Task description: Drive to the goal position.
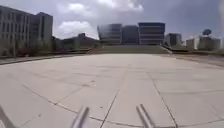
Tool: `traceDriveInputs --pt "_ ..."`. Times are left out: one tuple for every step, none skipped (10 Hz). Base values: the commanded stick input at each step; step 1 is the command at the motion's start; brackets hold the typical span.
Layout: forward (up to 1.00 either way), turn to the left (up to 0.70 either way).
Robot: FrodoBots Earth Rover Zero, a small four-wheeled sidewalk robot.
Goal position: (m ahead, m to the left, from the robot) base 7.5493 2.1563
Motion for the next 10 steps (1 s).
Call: traceDriveInputs --pt "1.0 0.04" --pt "1.0 0.04" --pt "1.0 0.04" --pt "1.0 0.04" --pt "1.0 0.04" --pt "1.0 0.04" --pt "1.0 0.04" --pt "1.0 0.04" --pt "1.0 0.04" --pt "1.0 0.04"
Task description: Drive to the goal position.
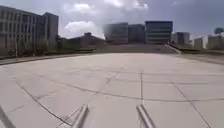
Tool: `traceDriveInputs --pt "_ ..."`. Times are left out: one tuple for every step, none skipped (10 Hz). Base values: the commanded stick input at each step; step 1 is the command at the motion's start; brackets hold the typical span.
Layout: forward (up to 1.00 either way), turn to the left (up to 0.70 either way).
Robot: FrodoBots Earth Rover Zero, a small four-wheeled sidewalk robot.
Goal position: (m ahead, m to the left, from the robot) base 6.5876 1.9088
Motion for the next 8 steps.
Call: traceDriveInputs --pt "1.0 0.04" --pt "1.0 0.04" --pt "1.0 0.04" --pt "1.0 0.04" --pt "1.0 0.04" --pt "1.0 0.04" --pt "1.0 0.04" --pt "1.0 0.04"
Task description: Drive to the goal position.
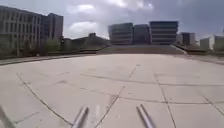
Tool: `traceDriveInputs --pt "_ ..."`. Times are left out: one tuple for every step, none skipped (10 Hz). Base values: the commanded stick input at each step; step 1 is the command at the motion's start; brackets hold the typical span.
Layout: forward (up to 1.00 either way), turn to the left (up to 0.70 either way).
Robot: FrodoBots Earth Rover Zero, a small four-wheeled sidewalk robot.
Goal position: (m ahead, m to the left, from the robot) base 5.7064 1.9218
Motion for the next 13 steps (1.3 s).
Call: traceDriveInputs --pt "1.0 0.04" --pt "1.0 0.04" --pt "1.0 0.04" --pt "1.0 0.04" --pt "1.0 0.04" --pt "1.0 0.04" --pt "1.0 0.04" --pt "1.0 0.04" --pt "1.0 0.04" --pt "1.0 0.04" --pt "1.0 0.04" --pt "1.0 0.04" --pt "1.0 0.04"
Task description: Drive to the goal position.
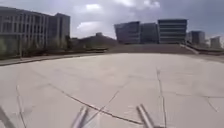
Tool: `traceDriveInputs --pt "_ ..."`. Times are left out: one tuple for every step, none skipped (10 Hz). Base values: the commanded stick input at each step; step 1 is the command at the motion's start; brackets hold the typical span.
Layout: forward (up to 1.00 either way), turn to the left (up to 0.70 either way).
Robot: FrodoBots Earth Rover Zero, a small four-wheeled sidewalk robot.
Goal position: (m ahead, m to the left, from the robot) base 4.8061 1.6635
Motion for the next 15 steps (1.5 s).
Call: traceDriveInputs --pt "1.0 0.04" --pt "1.0 0.04" --pt "1.0 0.04" --pt "1.0 0.04" --pt "1.0 0.04" --pt "1.0 0.04" --pt "1.0 0.04" --pt "1.0 0.04" --pt "1.0 0.04" --pt "1.0 0.04" --pt "1.0 0.04" --pt "1.0 0.04" --pt "1.0 0.04" --pt "1.0 0.04" --pt "0.98 0.04"
